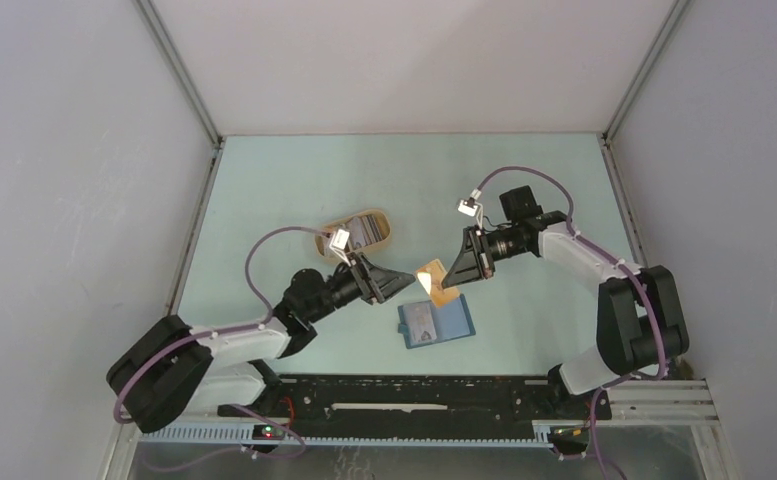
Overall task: Put the credit cards into the card holder
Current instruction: Pick up the credit card from the storage box.
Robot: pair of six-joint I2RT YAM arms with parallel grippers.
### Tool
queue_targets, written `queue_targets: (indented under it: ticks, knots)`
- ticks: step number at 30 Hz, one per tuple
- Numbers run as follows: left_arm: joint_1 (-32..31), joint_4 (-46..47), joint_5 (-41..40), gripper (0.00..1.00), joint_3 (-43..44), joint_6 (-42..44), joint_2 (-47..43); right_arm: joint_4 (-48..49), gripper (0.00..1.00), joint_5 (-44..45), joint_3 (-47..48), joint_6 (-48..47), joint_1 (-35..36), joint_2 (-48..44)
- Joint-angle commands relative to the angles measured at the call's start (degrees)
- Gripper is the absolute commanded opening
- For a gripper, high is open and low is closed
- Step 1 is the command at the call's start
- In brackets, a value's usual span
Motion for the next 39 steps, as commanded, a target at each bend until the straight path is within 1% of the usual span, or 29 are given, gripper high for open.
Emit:
queue_targets:
  ticks: [1,8,13,19,24,26,28,29,30,32,33,34,35,36,39]
  knots:
    - [-1.5,6.2,0.7,0.66,2.6,-1.6,3.9,1.9,0.00,-2.4,1.2,1.6,0.4,1.0]
    - [-2.3,12.9,1.7,0.53,4.2,-4.6,9.2,2.2,0.00,-2.3,1.2,1.7,1.5,1.7]
    - [-2.8,16.8,2.8,0.48,4.9,-6.5,12.1,1.7,0.00,-2.2,1.5,1.4,1.9,2.4]
    - [-2.8,22.0,4.2,0.33,5.2,-8.5,15.6,1.2,0.00,-2.1,1.8,1.1,2.5,3.0]
    - [-2.9,23.9,5.4,0.13,5.5,-9.3,17.2,0.0,0.00,-1.8,2.2,0.0,2.8,3.3]
    - [-2.9,23.9,5.9,0.02,5.5,-9.1,17.1,0.1,0.00,-1.7,2.2,0.0,2.8,3.4]
    - [-2.9,23.8,6.0,0.00,5.0,-8.4,16.7,-0.1,0.00,-1.0,2.3,-0.4,2.8,3.4]
    - [-2.9,23.4,5.9,0.00,4.5,-7.8,16.1,-1.1,0.03,-0.3,2.5,-1.5,2.9,3.3]
    - [-2.8,22.4,6.0,0.00,4.1,-7.0,15.4,-2.9,0.10,0.7,3.4,-3.3,2.8,3.4]
    - [-2.4,18.6,6.1,0.00,3.3,-5.0,13.3,-8.1,0.36,4.3,5.8,-8.3,2.8,3.5]
    - [-2.2,16.8,6.2,0.00,2.6,-4.0,11.6,-11.0,0.45,6.4,7.0,-11.0,2.7,3.5]
    - [-2.0,15.2,6.4,0.00,2.0,-2.9,10.3,-12.9,0.50,8.0,7.9,-13.1,2.6,3.4]
    - [-1.7,13.5,6.7,0.00,1.4,-1.9,9.0,-14.3,0.54,10.2,8.4,-14.7,2.4,3.1]
    - [-1.5,11.8,7.1,0.00,0.9,-0.9,7.9,-15.3,0.54,12.6,8.6,-16.2,2.1,2.5]
    - [-1.0,5.9,8.6,0.00,0.2,1.9,4.9,-16.4,0.54,19.9,8.7,-18.9,1.5,-0.1]
